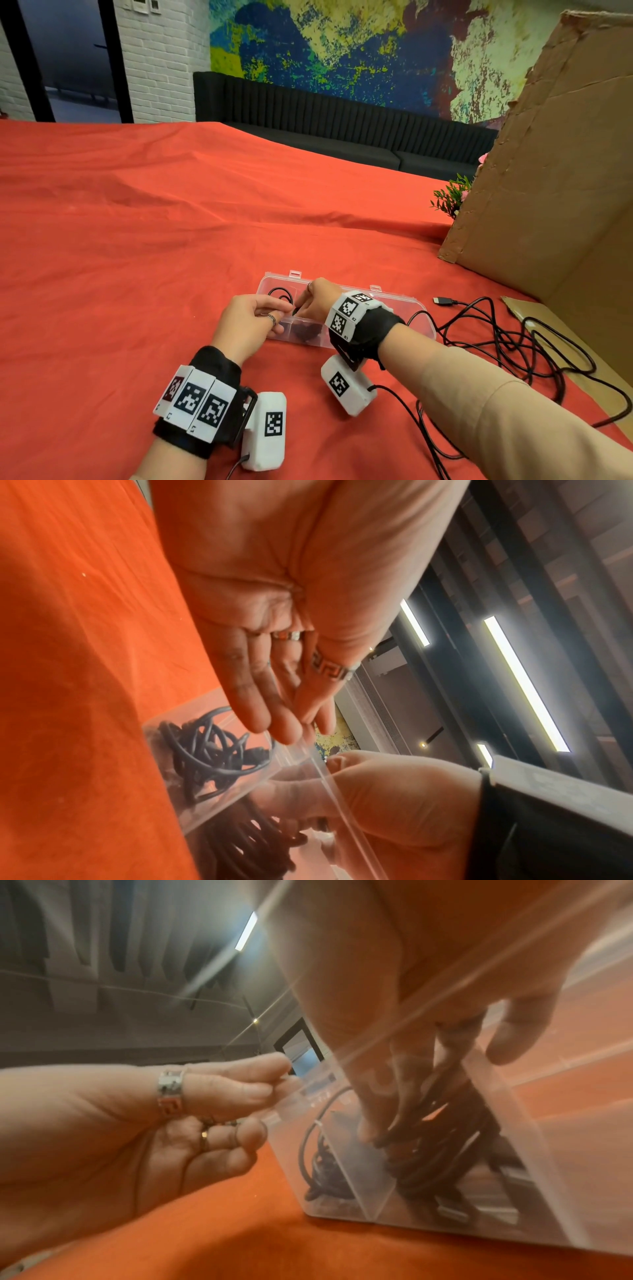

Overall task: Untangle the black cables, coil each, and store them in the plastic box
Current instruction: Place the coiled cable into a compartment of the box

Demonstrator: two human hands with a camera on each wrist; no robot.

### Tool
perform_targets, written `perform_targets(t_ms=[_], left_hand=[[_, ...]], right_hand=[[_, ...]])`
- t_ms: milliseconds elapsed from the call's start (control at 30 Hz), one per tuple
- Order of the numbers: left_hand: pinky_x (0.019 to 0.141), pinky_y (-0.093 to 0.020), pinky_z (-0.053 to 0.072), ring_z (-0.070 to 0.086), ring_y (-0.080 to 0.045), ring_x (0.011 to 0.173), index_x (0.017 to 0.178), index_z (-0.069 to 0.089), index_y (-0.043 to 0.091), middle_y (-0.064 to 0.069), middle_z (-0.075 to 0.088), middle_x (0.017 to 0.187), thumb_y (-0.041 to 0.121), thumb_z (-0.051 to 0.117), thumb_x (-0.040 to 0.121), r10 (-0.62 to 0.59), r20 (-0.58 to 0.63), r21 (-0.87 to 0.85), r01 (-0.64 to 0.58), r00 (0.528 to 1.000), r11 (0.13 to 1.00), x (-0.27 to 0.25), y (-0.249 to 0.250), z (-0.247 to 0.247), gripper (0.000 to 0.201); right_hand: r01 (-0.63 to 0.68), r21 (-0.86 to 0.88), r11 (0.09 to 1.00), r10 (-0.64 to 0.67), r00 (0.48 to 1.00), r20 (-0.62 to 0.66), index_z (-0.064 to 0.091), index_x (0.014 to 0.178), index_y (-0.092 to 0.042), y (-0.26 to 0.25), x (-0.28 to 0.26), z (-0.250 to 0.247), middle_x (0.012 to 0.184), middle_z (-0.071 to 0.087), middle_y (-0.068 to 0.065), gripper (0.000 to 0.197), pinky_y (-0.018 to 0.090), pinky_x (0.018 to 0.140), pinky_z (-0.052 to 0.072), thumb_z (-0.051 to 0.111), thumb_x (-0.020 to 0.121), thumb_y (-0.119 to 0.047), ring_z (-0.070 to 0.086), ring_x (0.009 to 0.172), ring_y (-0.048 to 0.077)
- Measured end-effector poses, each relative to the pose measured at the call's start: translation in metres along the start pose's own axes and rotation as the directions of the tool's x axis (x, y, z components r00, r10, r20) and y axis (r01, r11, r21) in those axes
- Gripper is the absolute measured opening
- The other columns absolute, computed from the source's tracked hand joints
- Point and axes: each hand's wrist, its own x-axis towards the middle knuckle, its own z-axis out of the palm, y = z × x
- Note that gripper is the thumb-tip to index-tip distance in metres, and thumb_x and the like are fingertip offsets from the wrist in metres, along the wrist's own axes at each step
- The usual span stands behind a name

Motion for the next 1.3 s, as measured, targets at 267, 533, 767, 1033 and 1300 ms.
perform_targets(t_ms=[267, 533, 767, 1033, 1300], left_hand=[[0.051, -0.016, 0.051, 0.059, -0.004, 0.046, 0.070, 0.069, 0.021, 0.009, 0.064, 0.051, -0.007, 0.056, 0.085, -0.008, 0.002, -0.004, 0.008, 1.000, 1.000, -0.001, 0.003, -0.001, 0.034], [0.050, -0.016, 0.050, 0.059, -0.004, 0.046, 0.070, 0.069, 0.022, 0.008, 0.063, 0.049, -0.006, 0.056, 0.085, -0.005, -0.001, -0.012, 0.005, 1.000, 1.000, 0.000, 0.002, -0.002, 0.034], [0.052, -0.018, 0.052, 0.060, -0.006, 0.049, 0.071, 0.069, 0.023, 0.008, 0.064, 0.050, -0.005, 0.057, 0.085, -0.008, -0.002, -0.003, 0.008, 1.000, 1.000, 0.000, 0.001, -0.002, 0.034], [0.054, -0.021, 0.054, 0.059, -0.006, 0.048, 0.072, 0.070, 0.022, 0.004, 0.066, 0.061, -0.007, 0.057, 0.085, 0.004, -0.005, 0.008, -0.004, 1.000, 1.000, 0.000, 0.001, -0.001, 0.034], [0.052, -0.018, 0.052, 0.059, -0.009, 0.049, 0.072, 0.070, 0.021, 0.006, 0.066, 0.059, -0.007, 0.057, 0.085, 0.001, -0.005, 0.004, 0.000, 1.000, 1.000, 0.000, 0.002, -0.001, 0.034]], right_hand=[[0.054, -0.004, 0.999, -0.055, 0.995, -0.088, 0.042, 0.071, -0.024, -0.006, 0.002, 0.005, 0.100, 0.068, 0.012, 0.031, 0.035, 0.081, 0.052, 0.066, 0.075, -0.006, 0.064, 0.095, 0.028], [0.188, 0.068, 0.980, -0.187, 0.982, -0.011, 0.054, 0.093, -0.016, 0.008, -0.007, -0.011, 0.095, 0.071, 0.012, 0.028, 0.021, 0.067, 0.050, 0.064, 0.077, 0.004, 0.061, 0.072, 0.013], [0.235, -0.214, 0.948, -0.271, 0.950, -0.158, 0.069, 0.097, -0.011, 0.004, -0.023, -0.025, 0.101, 0.070, 0.008, 0.025, 0.018, 0.069, 0.036, 0.047, 0.088, -0.003, 0.063, 0.091, 0.021], [0.179, -0.384, 0.906, -0.195, 0.981, -0.002, 0.058, 0.124, -0.012, 0.015, -0.036, -0.028, 0.125, 0.061, 0.009, 0.036, 0.029, 0.096, 0.042, 0.037, 0.095, -0.007, 0.054, 0.118, 0.026], [0.165, -0.552, 0.817, -0.148, 0.986, 0.076, 0.054, 0.131, -0.019, 0.012, -0.038, -0.022, 0.124, 0.053, 0.019, 0.049, 0.036, 0.095, 0.042, 0.034, 0.091, 0.002, 0.043, 0.122, 0.028]])
